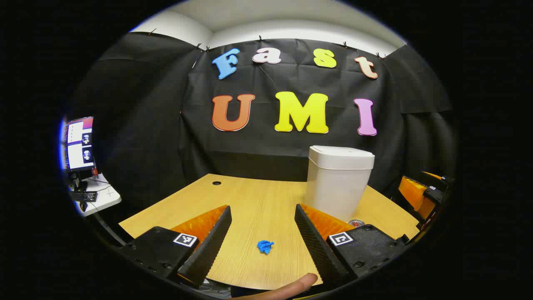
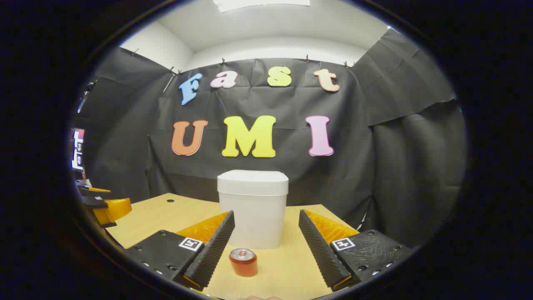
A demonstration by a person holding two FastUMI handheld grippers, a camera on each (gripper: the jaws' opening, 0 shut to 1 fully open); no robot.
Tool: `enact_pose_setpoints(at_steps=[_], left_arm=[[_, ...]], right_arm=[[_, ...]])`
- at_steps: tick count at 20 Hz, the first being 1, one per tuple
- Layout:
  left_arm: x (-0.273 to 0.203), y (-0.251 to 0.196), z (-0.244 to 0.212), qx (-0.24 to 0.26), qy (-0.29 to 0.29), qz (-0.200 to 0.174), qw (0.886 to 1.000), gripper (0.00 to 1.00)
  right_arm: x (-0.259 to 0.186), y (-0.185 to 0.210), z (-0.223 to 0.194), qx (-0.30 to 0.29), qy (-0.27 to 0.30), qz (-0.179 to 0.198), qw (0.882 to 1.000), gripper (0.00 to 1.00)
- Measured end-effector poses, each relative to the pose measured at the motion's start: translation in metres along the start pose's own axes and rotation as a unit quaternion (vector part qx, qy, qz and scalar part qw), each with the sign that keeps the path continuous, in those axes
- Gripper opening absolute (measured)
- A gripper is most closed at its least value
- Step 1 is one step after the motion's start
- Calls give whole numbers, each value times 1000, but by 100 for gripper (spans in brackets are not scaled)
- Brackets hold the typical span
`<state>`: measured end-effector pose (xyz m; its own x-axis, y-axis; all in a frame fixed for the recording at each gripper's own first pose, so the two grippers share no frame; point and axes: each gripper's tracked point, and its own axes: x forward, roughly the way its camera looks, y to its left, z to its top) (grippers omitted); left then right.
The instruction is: Press the lid of the desktop garbage bin to open it, pick up the crumpled paper on the desktop and throw it into the bin, then pick up the pop can on the desktop and drop it into the bin, and finally close the garbage bin lid.
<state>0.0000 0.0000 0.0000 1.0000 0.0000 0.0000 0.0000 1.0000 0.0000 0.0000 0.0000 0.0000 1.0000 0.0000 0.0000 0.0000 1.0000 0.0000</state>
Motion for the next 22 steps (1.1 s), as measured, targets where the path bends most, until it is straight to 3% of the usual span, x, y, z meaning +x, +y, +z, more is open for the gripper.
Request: enact_pose_setpoints(at_steps=[8, 22], left_arm=[[-7, -9, 5, 24, -17, -10, 1000, 98], [1, 11, 4, 26, -16, 16, 999, 98]], right_arm=[[-8, -3, -6, 15, 10, 2, 1000, 96], [-6, -11, -9, 26, 25, 5, 999, 96]])
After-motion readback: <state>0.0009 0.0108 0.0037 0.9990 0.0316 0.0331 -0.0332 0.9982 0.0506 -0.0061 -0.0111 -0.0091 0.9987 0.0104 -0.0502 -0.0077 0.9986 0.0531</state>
